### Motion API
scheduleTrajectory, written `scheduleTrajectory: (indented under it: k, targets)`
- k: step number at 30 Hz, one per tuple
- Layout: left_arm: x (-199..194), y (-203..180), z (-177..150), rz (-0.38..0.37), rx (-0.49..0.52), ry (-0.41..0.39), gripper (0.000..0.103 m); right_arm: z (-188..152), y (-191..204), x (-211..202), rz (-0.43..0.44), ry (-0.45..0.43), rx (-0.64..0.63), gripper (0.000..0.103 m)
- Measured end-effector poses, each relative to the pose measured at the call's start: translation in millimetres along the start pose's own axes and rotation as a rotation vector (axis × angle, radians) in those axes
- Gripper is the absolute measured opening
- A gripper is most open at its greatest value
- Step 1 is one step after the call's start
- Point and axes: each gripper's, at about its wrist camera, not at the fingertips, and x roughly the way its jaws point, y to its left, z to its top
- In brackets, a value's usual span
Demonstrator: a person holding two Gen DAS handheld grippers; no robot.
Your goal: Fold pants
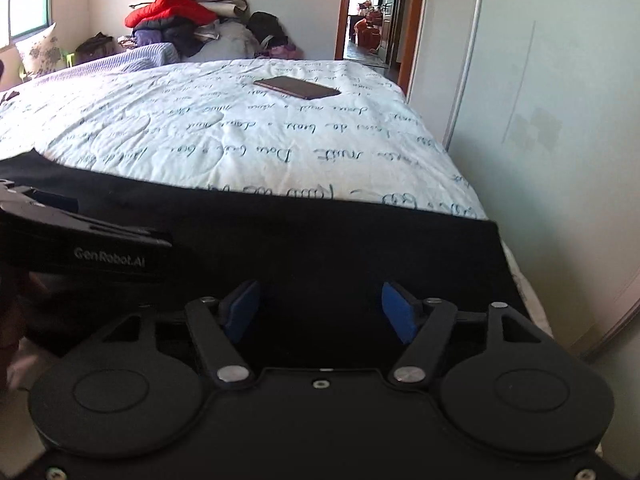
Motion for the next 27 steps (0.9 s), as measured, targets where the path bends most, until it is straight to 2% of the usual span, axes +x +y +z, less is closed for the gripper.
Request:
scheduleTrajectory:
  k: [3, 5, 7, 12, 18, 22, 27]
  targets:
    - [-0.8, 1.8, -3.9, 0.006, -0.005, -0.005, 0.102, -3.0, 0.6, -20.0, -0.028, -0.038, -0.021, 0.067]
    - [8.0, 1.2, -3.8, 0.007, -0.027, 0.032, 0.103, -9.4, -4.7, -24.4, -0.016, -0.024, -0.014, 0.067]
    - [11.2, -0.3, -3.8, 0.008, -0.058, 0.025, 0.103, -16.5, -11.1, -16.5, -0.023, 0.006, 0.004, 0.067]
    - [5.2, -9.9, -0.8, 0.032, 0.015, -0.003, 0.102, -21.8, -16.4, -27.0, -0.063, -0.055, 0.066, 0.068]
    - [-1.7, -6.3, -3.3, -0.001, 0.014, 0.001, 0.102, -36.2, -39.8, -67.3, -0.104, -0.104, 0.152, 0.068]
    - [-5.1, -5.8, -5.6, -0.007, 0.032, -0.017, 0.102, -50.6, -56.4, -78.7, -0.071, -0.077, 0.249, 0.068]
    - [-9.7, -4.6, -4.2, -0.020, 0.051, -0.035, 0.102, -61.8, -68.6, -72.4, -0.023, -0.055, 0.356, 0.068]
